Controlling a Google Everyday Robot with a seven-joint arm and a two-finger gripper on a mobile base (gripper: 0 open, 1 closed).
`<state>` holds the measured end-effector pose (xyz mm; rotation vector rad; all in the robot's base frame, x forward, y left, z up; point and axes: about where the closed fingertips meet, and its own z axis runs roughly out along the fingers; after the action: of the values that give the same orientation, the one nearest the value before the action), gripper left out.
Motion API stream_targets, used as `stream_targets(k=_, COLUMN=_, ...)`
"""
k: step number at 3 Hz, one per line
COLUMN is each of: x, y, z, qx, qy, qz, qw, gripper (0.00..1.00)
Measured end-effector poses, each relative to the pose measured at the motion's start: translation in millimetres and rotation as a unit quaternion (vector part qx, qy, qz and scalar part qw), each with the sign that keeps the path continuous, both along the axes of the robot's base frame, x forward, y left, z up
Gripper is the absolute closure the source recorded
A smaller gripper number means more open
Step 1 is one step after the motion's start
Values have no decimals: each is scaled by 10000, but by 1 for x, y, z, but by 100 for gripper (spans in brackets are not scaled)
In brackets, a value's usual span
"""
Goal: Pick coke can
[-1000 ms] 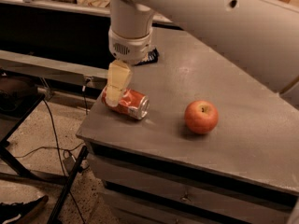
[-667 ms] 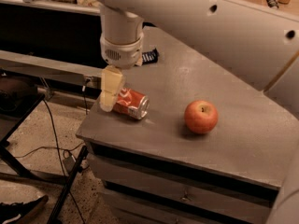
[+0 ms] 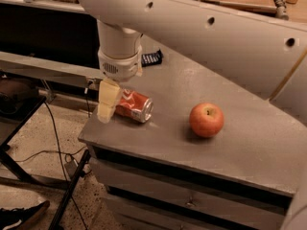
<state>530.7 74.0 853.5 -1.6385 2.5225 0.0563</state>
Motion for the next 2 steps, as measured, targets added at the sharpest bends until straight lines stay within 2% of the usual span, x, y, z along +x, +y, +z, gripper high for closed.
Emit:
stream_targets(k=1, x=-3, y=-1, z=-11, qx=45, qy=43, qz=-127, qw=9999, gripper=18)
stream_targets(k=2, x=-5, y=1, z=-17, qx=-61, qy=113, qz=-226, qw=9997, gripper=42)
